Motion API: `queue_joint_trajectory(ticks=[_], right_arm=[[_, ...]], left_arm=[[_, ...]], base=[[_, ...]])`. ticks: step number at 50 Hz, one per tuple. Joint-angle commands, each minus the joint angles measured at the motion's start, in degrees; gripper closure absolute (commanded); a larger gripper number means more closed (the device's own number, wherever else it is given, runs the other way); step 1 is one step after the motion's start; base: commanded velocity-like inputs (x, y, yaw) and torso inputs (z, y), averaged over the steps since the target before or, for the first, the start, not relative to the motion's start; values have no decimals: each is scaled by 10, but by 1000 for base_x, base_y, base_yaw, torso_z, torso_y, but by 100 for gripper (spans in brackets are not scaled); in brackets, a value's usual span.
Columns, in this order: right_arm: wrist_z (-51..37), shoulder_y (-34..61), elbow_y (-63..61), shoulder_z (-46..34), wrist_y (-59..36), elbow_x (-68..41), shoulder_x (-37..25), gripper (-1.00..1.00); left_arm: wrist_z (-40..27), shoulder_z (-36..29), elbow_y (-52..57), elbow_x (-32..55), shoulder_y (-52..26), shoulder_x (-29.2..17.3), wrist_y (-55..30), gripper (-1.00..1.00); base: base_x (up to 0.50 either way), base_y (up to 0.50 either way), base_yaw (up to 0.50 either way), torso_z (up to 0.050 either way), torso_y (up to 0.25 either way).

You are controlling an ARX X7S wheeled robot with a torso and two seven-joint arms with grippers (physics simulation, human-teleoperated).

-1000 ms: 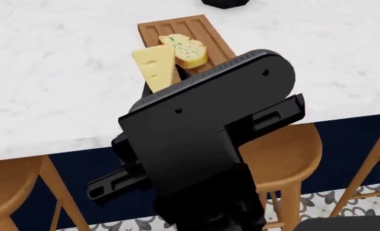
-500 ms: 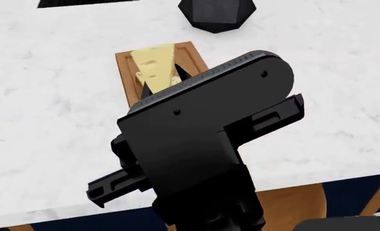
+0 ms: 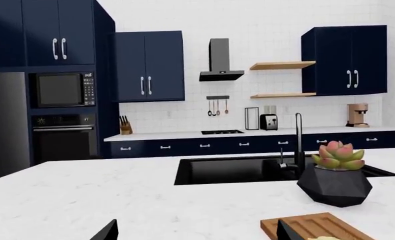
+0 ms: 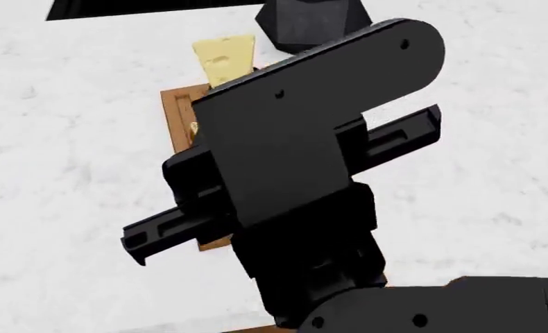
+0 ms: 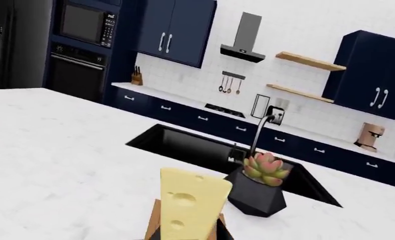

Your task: Pick up the wedge of cheese and place it on the slice of bread to prepare a simple cheese on bread dish.

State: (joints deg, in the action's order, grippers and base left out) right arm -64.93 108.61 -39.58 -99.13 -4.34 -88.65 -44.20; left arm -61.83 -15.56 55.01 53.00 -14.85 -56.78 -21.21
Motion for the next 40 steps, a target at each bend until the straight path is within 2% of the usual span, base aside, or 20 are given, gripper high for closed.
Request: queue_joint_trajectory(ticks=[1, 6, 19, 36, 40], right_arm=[[104, 35, 81, 43, 6, -117, -4, 100], [127, 69, 131, 31, -48, -128, 20, 100], [147, 75, 167, 40, -50, -128, 33, 100], [148, 57, 156, 44, -42, -120, 40, 100], [159, 38, 157, 46, -36, -155, 36, 100]], left_arm=[[0, -1, -1, 0, 1, -2, 3, -100], [1, -3, -3, -1, 0, -1, 3, -100], [-4, -5, -3, -1, -2, -2, 2, -100], [-6, -7, -6, 10, -14, -4, -3, -100], [-7, -7, -5, 11, -13, -5, -2, -100]], base=[[0, 0, 0, 0, 0], [0, 0, 0, 0, 0], [0, 0, 0, 0, 0], [97, 469, 0, 0, 1], [0, 0, 0, 0, 3]])
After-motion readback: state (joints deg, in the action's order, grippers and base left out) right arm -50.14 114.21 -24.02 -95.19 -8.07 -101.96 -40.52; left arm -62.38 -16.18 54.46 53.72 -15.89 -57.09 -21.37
